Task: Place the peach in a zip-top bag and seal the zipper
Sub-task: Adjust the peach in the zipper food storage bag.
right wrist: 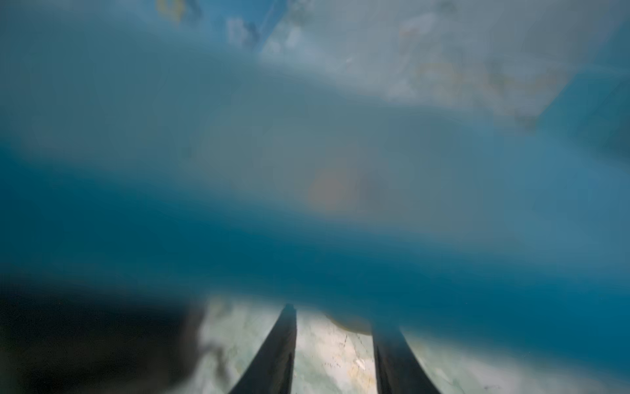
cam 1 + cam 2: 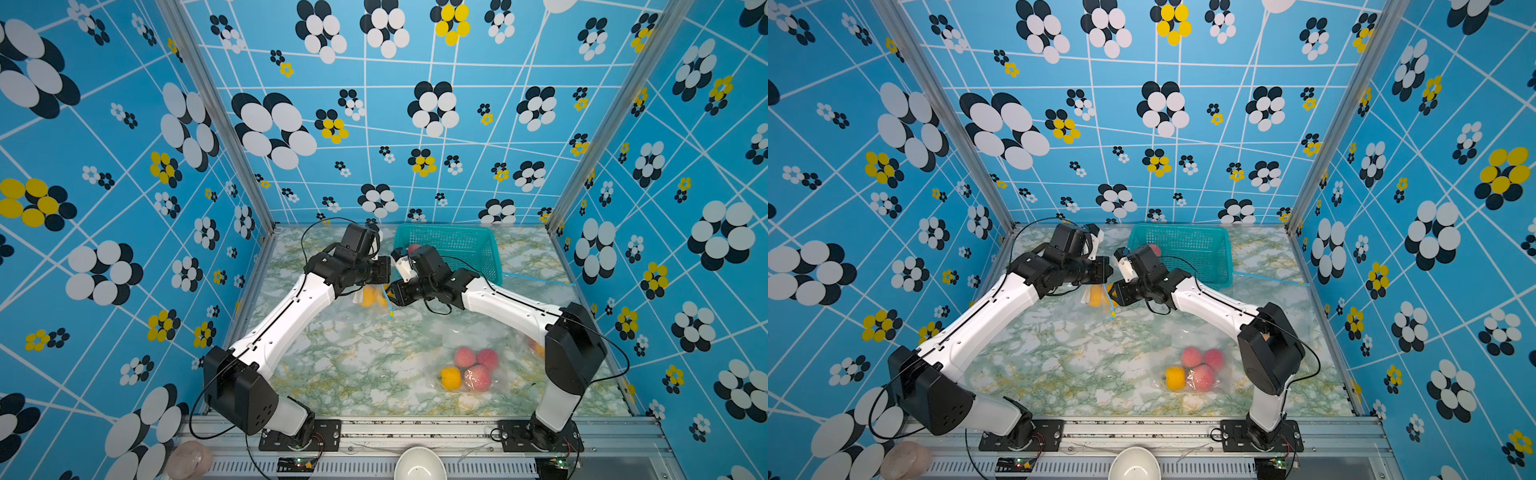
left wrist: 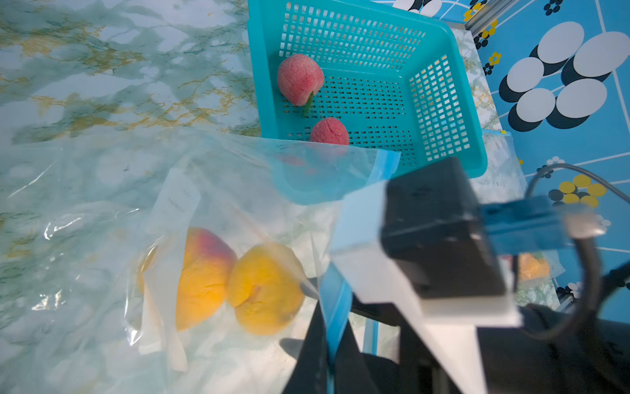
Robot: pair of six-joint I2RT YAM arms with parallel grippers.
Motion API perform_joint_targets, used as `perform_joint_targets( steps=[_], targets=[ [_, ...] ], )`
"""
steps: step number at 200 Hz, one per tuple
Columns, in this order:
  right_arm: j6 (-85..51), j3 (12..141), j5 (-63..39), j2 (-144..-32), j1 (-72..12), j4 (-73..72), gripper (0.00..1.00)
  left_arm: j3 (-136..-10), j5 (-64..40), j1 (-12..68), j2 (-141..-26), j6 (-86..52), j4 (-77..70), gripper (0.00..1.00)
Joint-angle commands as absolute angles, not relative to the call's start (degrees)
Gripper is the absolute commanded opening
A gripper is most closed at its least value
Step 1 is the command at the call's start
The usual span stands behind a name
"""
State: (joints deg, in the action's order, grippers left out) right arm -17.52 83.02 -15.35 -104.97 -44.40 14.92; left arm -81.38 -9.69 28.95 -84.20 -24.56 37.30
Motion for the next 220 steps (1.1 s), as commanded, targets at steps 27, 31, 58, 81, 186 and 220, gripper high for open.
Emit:
perform_joint_targets(
  steps=[27, 31, 58, 81, 186, 220],
  targets=[
    [-18.0, 89.2, -9.9, -105.3, -44.2, 13.0, 0.46, -83.7, -9.2, 29.0, -79.6, -24.7, 38.3, 0.07],
    [-17.9, 89.1, -9.9, -104.7, -44.2, 13.1, 0.46, -83.4, -8.9, 28.9, -79.5, -24.6, 38.3, 0.07],
    [-17.5, 86.7, -12.6, -99.0, -43.7, 12.4, 0.54, -81.3, -8.9, 27.6, -79.8, -24.6, 37.8, 0.07],
    [-21.5, 81.8, -18.6, -93.6, -40.6, 7.8, 0.60, -81.3, -7.2, 26.8, -81.3, -23.2, 38.8, 0.07],
    [-17.0, 97.5, 0.1, -112.7, -27.7, 26.5, 0.73, -81.8, -6.2, 26.0, -82.0, -21.6, 39.9, 0.07],
    [-15.4, 106.1, 3.5, -121.6, -27.5, 32.1, 0.74, -81.5, -7.1, 26.0, -82.4, -21.7, 39.5, 0.07]
  ],
)
